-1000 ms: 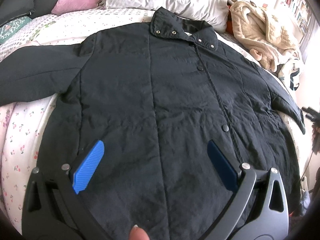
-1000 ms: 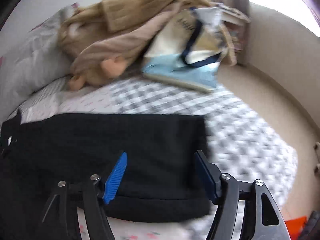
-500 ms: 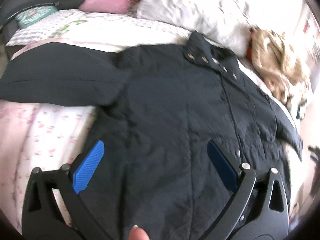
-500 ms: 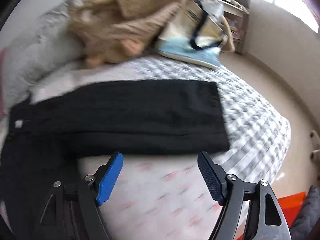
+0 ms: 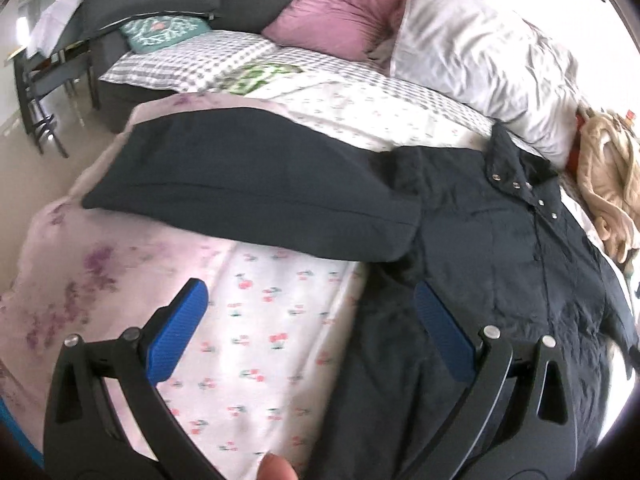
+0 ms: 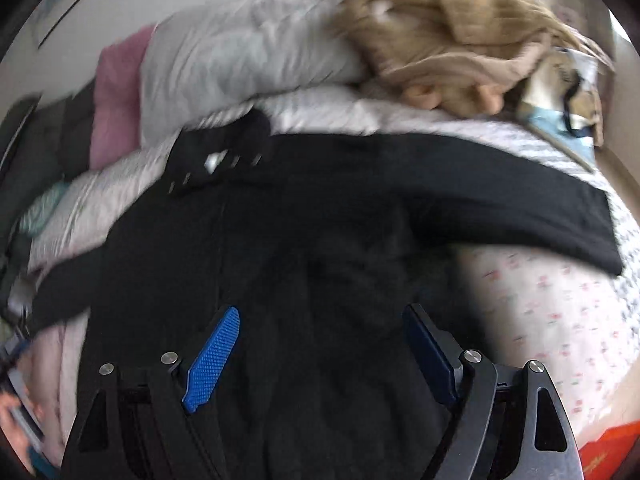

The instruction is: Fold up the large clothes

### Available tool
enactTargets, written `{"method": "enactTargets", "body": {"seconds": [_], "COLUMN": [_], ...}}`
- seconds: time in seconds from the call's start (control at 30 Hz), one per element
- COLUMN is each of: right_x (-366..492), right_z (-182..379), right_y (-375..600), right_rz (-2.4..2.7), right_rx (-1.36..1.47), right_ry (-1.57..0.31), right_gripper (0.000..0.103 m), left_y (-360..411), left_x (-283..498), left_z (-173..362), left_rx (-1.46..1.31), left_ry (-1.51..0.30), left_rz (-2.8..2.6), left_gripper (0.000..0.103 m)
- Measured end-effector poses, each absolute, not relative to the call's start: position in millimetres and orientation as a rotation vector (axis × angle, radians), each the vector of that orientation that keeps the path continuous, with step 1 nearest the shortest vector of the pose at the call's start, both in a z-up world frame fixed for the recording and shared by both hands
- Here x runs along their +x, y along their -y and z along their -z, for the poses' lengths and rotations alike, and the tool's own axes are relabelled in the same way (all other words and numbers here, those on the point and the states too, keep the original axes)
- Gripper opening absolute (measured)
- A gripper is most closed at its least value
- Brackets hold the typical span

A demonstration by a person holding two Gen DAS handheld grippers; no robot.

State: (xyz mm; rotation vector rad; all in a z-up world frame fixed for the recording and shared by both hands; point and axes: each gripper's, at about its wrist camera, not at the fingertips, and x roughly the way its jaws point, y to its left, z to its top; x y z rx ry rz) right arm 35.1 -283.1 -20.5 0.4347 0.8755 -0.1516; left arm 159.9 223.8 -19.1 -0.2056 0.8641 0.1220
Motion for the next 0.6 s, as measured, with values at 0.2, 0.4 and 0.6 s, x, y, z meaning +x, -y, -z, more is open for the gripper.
{"method": "enactTargets", "body": {"seconds": [0.2,0.4,0.6], "right_x": [61.3,84.3,102.9], "right_z": [20.6,15.7,14.7], "right_y": [259.3,219.3,193.3], "right_rz": [0.16,0.071,0.046], "right_rx": [0.442,0.443,0.353], "right_ry": [-0.857,-0.873,-0.893], "right_gripper": [0.085,0.085,0.085], "left_y": [-266.4,-322.7,-374.7], "left_x": [164.3,175.3,200.7], "left_z": [14.1,22.3,60.8], "left_rx": [-0.31,-0.453,-0.692], "left_ry": [-0.907,-0.903,-0.91], "left_rz": [-0.165,-0.303,-0.328], "left_gripper": [0.102,0.102,0.1]}}
